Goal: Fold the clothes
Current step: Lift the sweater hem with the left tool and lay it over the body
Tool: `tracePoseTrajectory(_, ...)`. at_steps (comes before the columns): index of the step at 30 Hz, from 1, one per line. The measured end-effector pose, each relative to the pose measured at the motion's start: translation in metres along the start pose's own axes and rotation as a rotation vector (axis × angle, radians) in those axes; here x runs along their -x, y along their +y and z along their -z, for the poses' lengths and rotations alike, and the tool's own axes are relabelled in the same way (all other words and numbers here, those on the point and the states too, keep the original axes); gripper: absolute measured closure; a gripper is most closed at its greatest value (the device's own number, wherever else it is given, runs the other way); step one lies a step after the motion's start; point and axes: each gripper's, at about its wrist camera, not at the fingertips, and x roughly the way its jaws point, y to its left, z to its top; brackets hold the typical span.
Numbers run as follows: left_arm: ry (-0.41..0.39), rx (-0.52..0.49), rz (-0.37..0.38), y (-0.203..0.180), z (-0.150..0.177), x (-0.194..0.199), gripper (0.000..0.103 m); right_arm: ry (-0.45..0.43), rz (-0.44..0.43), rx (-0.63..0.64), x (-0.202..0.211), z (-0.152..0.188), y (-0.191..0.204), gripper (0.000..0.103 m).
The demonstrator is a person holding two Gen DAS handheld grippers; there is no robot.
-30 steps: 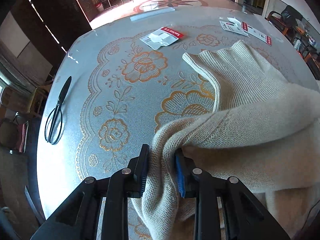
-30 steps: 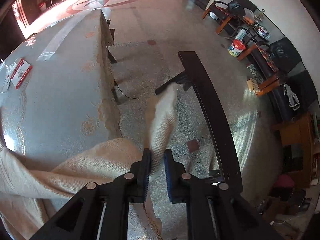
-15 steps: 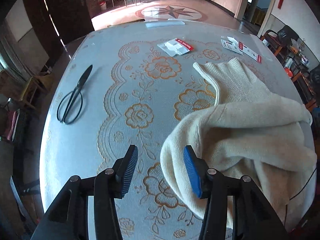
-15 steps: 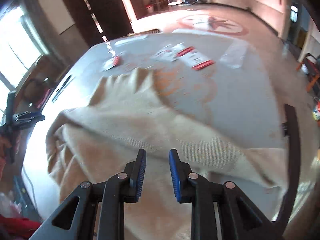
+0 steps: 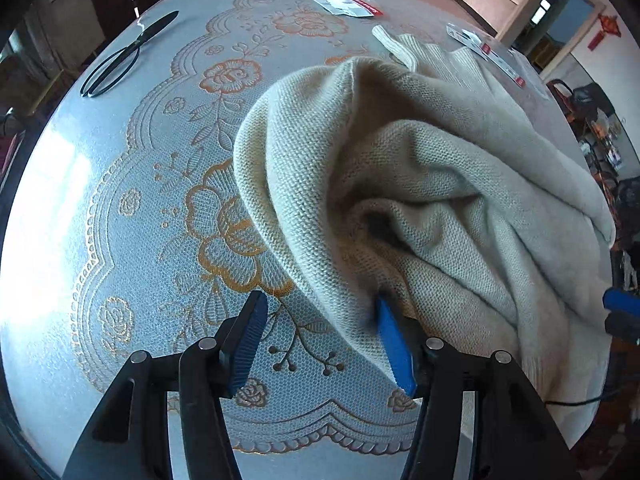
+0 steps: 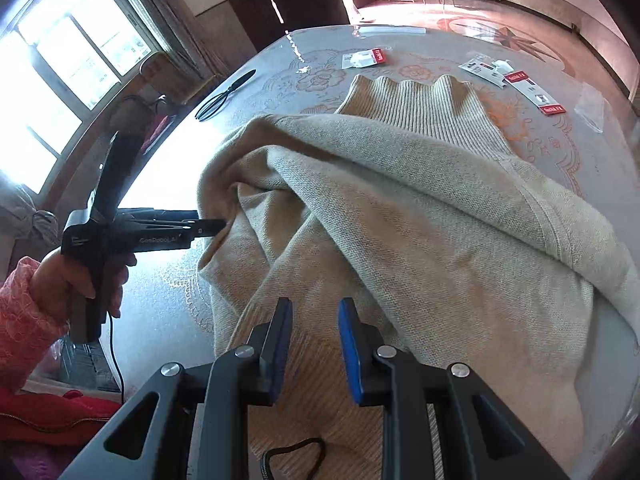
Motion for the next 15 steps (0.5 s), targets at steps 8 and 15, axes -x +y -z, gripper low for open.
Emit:
tracePoseTrajectory(8,0.024,0.008,0.12,-0.005,-0.002,0.002,0.091,-0.037,0.006,-0.131,0.018,0.023,-0.015,0.08)
tracePoseTrajectory(15,0.024,-0.161,-0.08,0.044,-0.022,0.038,0.092,-0.021,-0.024,-0.123,0.011,0.029,-0.004,0.08)
